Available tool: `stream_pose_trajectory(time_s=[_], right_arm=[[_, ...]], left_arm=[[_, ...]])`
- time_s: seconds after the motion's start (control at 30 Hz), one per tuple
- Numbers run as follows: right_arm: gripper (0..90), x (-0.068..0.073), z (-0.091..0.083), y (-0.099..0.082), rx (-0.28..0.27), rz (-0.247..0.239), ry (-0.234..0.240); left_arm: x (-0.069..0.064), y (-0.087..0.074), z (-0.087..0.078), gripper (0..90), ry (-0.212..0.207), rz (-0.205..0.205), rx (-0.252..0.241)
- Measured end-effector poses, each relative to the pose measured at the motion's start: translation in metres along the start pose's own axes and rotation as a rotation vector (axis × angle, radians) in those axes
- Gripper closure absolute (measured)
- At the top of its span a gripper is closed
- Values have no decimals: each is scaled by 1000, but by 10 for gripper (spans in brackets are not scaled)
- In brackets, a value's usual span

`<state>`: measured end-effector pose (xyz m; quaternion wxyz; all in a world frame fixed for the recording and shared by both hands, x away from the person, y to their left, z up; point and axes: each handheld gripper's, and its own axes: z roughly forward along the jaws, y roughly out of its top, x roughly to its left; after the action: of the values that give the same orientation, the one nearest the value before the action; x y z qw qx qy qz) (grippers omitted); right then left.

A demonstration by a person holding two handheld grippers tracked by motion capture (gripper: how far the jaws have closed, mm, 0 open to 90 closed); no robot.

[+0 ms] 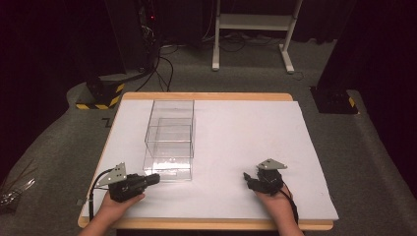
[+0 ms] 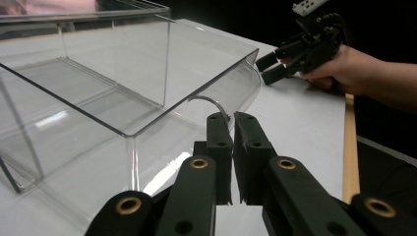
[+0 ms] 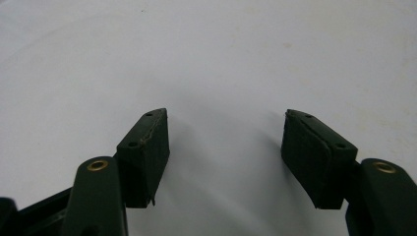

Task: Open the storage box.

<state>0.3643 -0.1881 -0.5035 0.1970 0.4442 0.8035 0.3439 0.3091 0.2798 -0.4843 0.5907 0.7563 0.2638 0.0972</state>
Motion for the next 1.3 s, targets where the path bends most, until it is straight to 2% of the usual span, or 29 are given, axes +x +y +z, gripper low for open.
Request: stream_pose_trajectory(time_s=[0.13, 0.47, 0.83, 1.07, 1.3], right_arm=[[349, 0, 0, 0, 0, 0, 0], [349, 0, 0, 0, 0, -1, 0], [349, 0, 0, 0, 0, -1, 0], [349, 0, 0, 0, 0, -1, 0], [349, 0, 0, 0, 0, 0, 0]], left_arm=[[-6, 0, -2, 864, -15, 13, 13], [-17, -5, -8, 867, -48, 14, 23], [-23, -9, -14, 869, -76, 16, 32], [-24, -10, -16, 868, -79, 19, 29], [-20, -12, -20, 864, -62, 17, 20]])
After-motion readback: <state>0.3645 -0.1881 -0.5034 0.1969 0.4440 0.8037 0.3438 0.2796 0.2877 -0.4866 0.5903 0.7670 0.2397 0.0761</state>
